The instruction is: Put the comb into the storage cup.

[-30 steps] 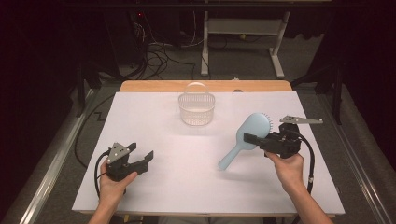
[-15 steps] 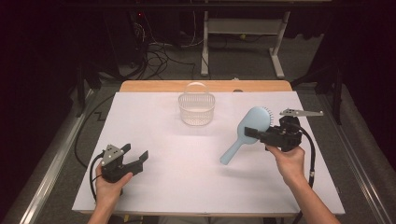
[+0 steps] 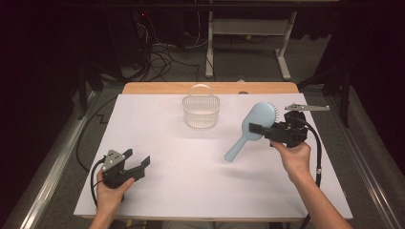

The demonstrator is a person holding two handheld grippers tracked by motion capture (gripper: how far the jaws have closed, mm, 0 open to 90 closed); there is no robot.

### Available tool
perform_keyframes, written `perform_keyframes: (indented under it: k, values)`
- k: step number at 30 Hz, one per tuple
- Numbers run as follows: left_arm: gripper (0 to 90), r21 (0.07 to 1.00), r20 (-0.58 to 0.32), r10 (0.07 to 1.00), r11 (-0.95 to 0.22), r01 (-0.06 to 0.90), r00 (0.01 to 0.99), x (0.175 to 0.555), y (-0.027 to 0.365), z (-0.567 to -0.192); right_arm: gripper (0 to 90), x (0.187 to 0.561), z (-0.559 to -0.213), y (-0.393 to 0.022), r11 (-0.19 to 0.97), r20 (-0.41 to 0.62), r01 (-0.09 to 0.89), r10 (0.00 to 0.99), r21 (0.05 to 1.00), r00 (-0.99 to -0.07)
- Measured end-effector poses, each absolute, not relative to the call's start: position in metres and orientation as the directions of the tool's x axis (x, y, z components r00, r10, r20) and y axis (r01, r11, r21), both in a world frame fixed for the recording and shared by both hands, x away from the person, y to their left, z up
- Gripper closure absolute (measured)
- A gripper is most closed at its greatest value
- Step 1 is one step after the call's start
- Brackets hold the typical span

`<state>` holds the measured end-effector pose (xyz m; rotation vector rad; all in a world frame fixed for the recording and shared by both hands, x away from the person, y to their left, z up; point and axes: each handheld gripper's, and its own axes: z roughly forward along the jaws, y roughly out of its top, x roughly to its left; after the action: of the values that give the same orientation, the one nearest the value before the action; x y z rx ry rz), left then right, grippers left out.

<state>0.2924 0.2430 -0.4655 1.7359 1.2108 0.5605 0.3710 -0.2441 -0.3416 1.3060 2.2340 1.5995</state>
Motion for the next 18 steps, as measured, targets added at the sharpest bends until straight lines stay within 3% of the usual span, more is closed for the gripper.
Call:
perform_keyframes:
  k: [18]
  values:
    - [24.5, 0.864, -0.138, 0.897, -0.099, 0.494, 0.42, 0.293, 0.241, -0.469, 54.9, 0.391, -0.33, -0.238, 0.066, 0.377, 0.574, 0.692, 0.816, -0.616]
